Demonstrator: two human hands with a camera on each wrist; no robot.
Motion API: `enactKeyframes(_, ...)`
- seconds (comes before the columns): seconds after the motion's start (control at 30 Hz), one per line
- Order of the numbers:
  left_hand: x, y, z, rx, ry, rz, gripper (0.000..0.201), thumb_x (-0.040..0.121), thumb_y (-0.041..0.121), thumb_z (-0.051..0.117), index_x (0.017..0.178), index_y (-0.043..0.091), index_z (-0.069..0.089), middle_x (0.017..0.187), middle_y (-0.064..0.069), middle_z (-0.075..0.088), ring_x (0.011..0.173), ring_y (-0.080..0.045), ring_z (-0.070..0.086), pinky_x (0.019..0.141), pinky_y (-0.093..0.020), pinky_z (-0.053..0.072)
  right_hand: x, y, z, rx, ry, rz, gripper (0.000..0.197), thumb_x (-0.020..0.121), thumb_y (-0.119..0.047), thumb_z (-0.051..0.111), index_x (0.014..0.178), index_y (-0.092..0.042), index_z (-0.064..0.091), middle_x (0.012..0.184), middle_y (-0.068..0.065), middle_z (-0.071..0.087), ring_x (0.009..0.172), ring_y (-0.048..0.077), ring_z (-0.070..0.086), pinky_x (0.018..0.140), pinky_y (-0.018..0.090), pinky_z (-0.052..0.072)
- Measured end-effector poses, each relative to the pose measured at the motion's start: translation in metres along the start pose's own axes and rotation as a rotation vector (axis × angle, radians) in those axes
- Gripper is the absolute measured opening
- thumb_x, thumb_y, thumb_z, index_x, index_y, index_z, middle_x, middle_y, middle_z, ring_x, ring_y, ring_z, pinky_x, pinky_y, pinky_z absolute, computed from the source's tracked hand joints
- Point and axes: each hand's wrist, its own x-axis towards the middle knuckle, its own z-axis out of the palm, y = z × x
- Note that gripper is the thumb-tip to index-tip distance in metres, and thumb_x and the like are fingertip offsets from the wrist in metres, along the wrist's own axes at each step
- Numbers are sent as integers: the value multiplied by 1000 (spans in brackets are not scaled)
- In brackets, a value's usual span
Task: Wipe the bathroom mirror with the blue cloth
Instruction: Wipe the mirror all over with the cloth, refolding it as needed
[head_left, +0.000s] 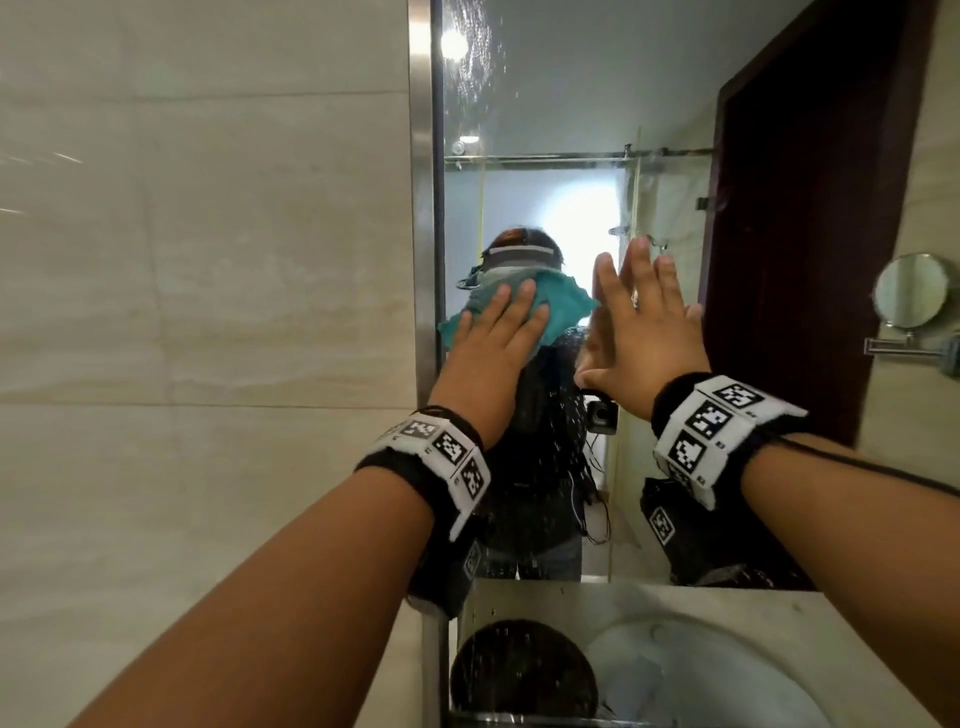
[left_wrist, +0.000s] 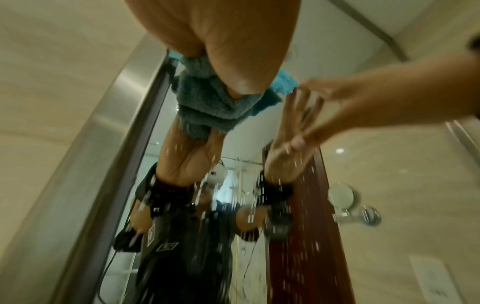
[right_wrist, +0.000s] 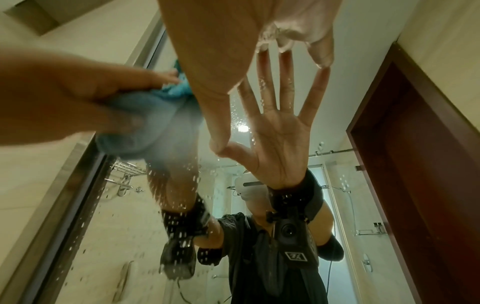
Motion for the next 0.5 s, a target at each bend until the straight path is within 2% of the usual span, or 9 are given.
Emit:
enactKeyframes(0.1, -10, -1, 6, 37, -55, 63, 83, 90, -2, 48, 151, 26, 1, 158, 6, -15, 144, -15, -15, 116, -39, -7, -1, 0, -1, 12, -11, 3, 115, 75, -38, 74, 148, -29, -14, 152, 0, -30, 141, 24, -22, 111, 58, 6)
enactKeyframes(0.2, 2, -12, -12, 57, -56, 98, 79, 91, 1, 50, 151, 28, 7, 158, 6, -11, 145, -15, -12, 118, -41, -3, -1, -1, -2, 10, -16, 3, 116, 74, -39, 75, 147, -28, -15, 152, 1, -30, 141, 25, -22, 111, 58, 6)
enactKeyframes(0.33, 20, -17, -36, -61, 65, -16, 73, 91, 0, 52, 151, 22, 15, 159, 1, -6, 146, -20, -8, 117, -41, -2, 0, 1, -1, 6, -2, -3, 116, 74, -39, 75, 147, -29, -15, 152, 0, -29, 141, 26, -21, 111, 59, 8)
enactKeyframes(0.43, 13, -12, -21, -71, 120, -38, 78, 90, -4, 51, 151, 22, 12, 159, 0, -8, 146, -20, -10, 115, -40, -7, -1, 2, 0, 7, -1, -5, 116, 75, -39, 74, 147, -29, -15, 152, 1, -30, 141, 25, -21, 111, 58, 8)
enactKeyframes(0.5, 1, -4, -4, -33, 83, -17, 80, 90, -4, 49, 151, 24, 5, 158, 1, -12, 145, -19, -13, 112, -37, -11, -1, 2, -1, 8, -3, -7, 116, 75, -39, 74, 148, -28, -15, 152, 0, -30, 141, 25, -22, 111, 58, 7)
